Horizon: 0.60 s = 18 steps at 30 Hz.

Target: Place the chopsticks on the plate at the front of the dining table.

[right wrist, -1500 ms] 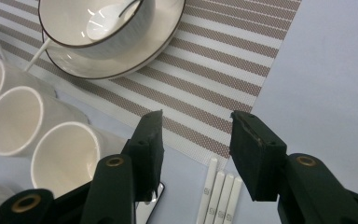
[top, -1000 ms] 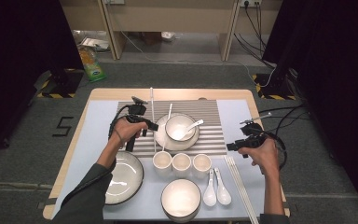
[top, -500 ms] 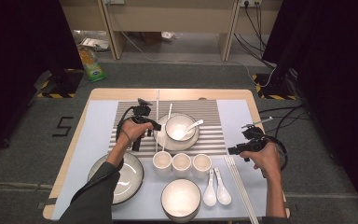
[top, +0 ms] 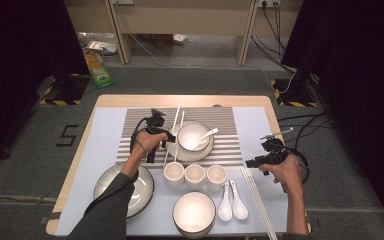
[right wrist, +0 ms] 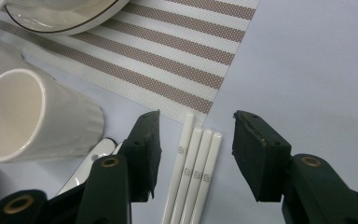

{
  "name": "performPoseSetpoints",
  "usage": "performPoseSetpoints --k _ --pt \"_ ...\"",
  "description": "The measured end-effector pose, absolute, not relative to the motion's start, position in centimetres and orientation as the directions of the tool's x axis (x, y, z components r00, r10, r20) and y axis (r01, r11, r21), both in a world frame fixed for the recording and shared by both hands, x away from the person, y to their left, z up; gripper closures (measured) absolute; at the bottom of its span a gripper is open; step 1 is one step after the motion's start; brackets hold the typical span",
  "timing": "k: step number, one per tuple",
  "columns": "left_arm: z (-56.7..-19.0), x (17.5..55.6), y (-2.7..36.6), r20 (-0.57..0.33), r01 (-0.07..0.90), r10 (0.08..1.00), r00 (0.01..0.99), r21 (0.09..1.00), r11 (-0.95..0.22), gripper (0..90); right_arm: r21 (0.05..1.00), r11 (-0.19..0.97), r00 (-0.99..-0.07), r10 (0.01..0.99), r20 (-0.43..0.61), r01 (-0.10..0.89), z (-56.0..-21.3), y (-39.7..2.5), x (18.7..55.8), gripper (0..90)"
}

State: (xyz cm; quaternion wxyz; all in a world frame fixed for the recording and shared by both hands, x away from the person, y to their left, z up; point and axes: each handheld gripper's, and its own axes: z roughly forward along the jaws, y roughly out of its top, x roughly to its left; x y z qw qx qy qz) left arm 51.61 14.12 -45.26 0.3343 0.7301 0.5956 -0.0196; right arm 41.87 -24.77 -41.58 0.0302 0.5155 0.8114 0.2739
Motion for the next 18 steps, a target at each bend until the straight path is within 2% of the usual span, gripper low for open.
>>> performPoseSetpoints --k 18 --pt "-46.3 52.0 14.0 -0.453 0.9 0.855 0.252 0.435 -0.035 85.0 0.467 0.323 -0.47 0.849 0.241 0.823 -41.9 -24.8 41.7 51.6"
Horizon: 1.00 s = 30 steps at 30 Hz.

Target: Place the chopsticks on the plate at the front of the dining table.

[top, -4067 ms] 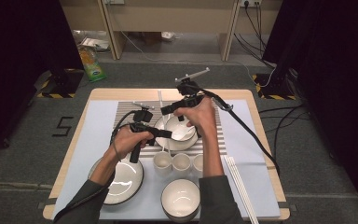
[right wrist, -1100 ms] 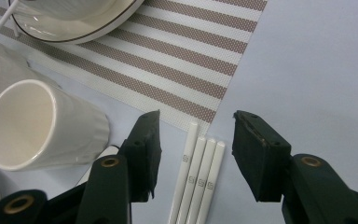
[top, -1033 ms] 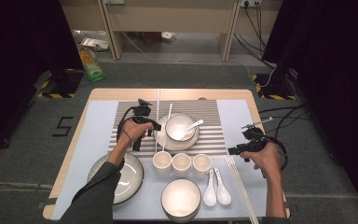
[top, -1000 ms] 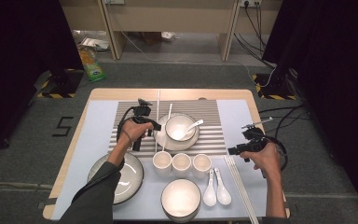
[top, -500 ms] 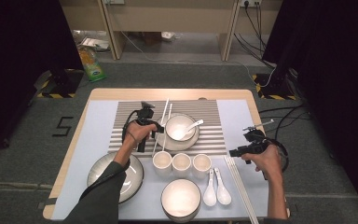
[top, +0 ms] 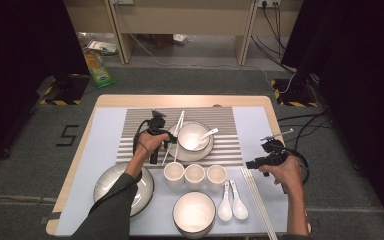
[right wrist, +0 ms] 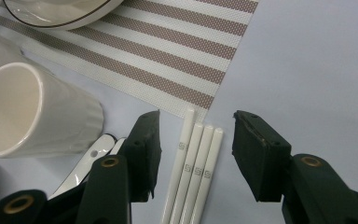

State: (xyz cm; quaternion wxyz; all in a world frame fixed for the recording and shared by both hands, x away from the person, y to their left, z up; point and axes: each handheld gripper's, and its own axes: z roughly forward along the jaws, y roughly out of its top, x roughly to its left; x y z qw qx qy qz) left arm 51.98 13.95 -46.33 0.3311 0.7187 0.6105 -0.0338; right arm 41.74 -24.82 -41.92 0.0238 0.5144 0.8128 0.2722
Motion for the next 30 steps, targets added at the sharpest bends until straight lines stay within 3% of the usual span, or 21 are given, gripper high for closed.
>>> performPoseSetpoints --k 30 --pt "-45.0 51.1 14.3 -0.403 0.881 0.87 0.284 0.467 -0.071 80.4 0.463 0.317 -0.463 0.851 0.246 0.828 -41.8 -24.7 41.8 51.1"
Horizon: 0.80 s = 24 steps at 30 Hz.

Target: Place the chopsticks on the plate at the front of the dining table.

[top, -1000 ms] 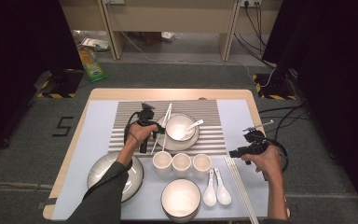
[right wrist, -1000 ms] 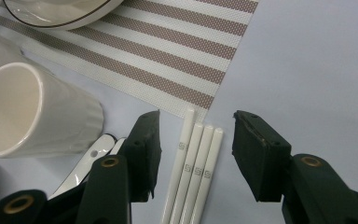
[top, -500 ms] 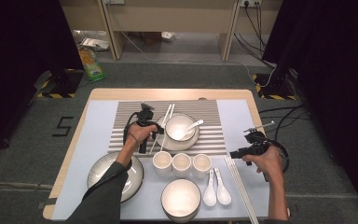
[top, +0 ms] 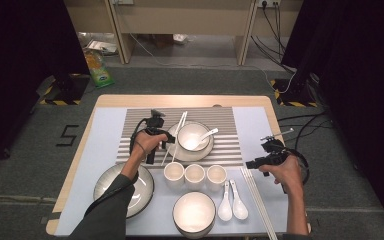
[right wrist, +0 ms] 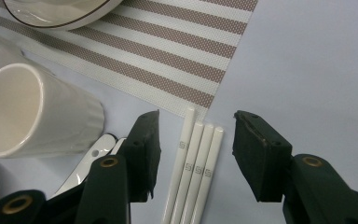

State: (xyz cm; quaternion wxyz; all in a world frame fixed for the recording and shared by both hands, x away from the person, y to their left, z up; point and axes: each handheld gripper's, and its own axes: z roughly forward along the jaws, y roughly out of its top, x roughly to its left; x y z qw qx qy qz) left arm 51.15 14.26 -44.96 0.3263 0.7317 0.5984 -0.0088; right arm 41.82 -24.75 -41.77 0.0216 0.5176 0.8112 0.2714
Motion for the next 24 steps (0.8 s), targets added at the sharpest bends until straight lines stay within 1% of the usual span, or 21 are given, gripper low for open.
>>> performPoseSetpoints --k 10,21,24 --pt "-44.6 50.8 14.2 -0.36 0.877 0.882 0.305 0.467 -0.113 81.4 0.455 0.321 -0.461 0.855 0.237 0.83 -42.0 -24.6 41.8 50.9" --pt "-43.6 49.9 14.3 -0.318 0.863 0.885 0.339 0.481 -0.158 80.7 0.434 0.307 -0.434 0.87 0.231 0.847 -43.1 -25.5 41.4 50.5" --pt "-43.0 49.5 14.6 -0.286 0.852 0.89 0.355 0.492 -0.181 80.4 0.436 0.304 -0.433 0.871 0.232 0.847 -43.4 -25.8 41.3 50.5"
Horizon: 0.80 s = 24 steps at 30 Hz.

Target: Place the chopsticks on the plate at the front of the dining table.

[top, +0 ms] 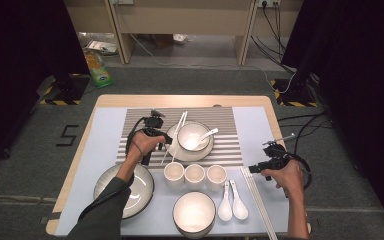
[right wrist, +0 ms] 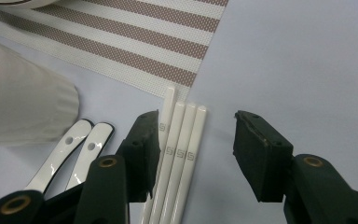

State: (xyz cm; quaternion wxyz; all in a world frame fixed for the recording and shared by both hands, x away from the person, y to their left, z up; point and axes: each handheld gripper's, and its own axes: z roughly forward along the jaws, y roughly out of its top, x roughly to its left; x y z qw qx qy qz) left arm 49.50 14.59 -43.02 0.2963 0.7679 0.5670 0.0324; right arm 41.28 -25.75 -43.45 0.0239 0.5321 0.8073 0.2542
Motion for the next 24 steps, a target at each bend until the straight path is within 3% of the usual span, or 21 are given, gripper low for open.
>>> performPoseSetpoints --k 24 --pt "-44.0 47.3 14.8 -0.168 0.838 0.887 0.429 0.441 -0.322 78.9 0.375 0.308 -0.376 0.919 0.121 0.874 -45.7 -26.8 41.0 49.3"
